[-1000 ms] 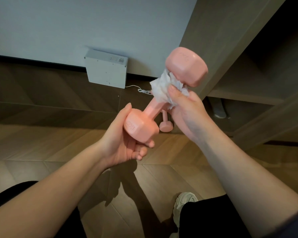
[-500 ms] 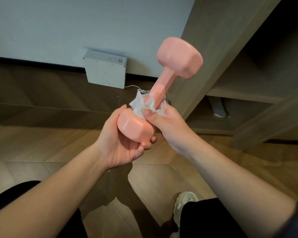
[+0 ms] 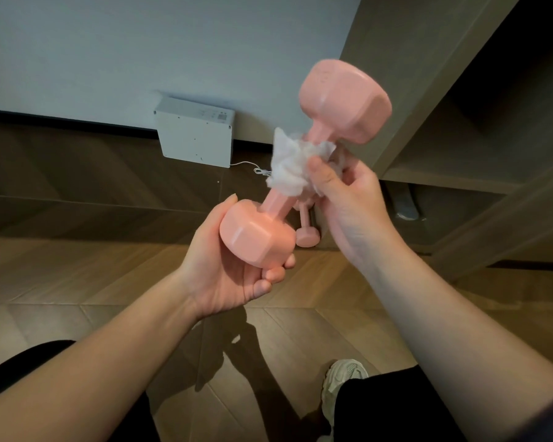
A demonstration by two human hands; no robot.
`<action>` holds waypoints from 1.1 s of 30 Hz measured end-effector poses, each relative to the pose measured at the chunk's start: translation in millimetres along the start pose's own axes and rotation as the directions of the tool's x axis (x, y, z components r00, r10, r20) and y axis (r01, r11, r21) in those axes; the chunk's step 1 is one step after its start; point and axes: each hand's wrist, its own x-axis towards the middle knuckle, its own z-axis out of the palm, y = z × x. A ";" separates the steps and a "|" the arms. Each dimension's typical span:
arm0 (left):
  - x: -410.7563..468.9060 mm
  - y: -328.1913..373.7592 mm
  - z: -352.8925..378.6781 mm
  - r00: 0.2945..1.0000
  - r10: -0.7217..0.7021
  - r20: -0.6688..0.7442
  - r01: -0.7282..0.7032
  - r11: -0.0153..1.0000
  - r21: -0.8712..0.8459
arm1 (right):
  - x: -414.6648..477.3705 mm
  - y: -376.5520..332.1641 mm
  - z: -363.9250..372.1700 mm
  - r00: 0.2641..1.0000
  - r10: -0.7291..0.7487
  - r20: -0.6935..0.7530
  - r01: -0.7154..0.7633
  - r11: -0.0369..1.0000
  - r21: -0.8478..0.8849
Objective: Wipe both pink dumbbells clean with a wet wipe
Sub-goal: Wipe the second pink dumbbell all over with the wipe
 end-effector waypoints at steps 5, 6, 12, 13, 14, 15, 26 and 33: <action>1.9 -4.2 -1.8 0.999 -0.036 -0.009 0.036 0.999 0.003 | 2.4 2.5 -4.3 0.995 0.034 -0.090 -0.034 0.999 0.009; 1.8 -4.0 -1.9 0.999 -0.035 -0.018 0.035 0.999 -0.004 | 0.1 4.8 -4.1 0.997 0.035 -0.062 -0.038 0.999 -0.035; -1.3 3.5 -3.5 0.998 -0.030 -0.050 0.028 0.999 -0.037 | -14.4 24.0 4.4 0.973 0.175 0.153 -0.103 0.915 -0.390; -1.5 5.1 -3.9 0.999 -0.028 -0.046 0.026 0.999 -0.032 | -12.7 22.3 5.1 0.971 0.179 0.156 -0.111 0.922 -0.370; -1.5 6.8 -3.6 0.999 -0.022 -0.038 0.021 0.999 -0.024 | -10.2 20.0 5.1 0.974 0.172 0.148 -0.114 0.935 -0.335; -1.4 8.0 -3.5 0.999 -0.012 -0.033 0.011 1.000 -0.015 | -7.6 16.8 5.0 0.980 0.158 0.121 -0.117 0.950 -0.289; 3.3 2.6 -1.2 0.982 0.126 -0.139 -0.122 0.992 0.036 | 2.9 12.2 4.4 0.974 0.132 -0.185 -0.105 0.983 0.147; -1.5 8.3 0.5 0.963 0.178 -0.201 -0.179 0.984 0.014 | -0.9 12.6 -2.3 0.976 0.139 -0.166 -0.117 0.984 0.133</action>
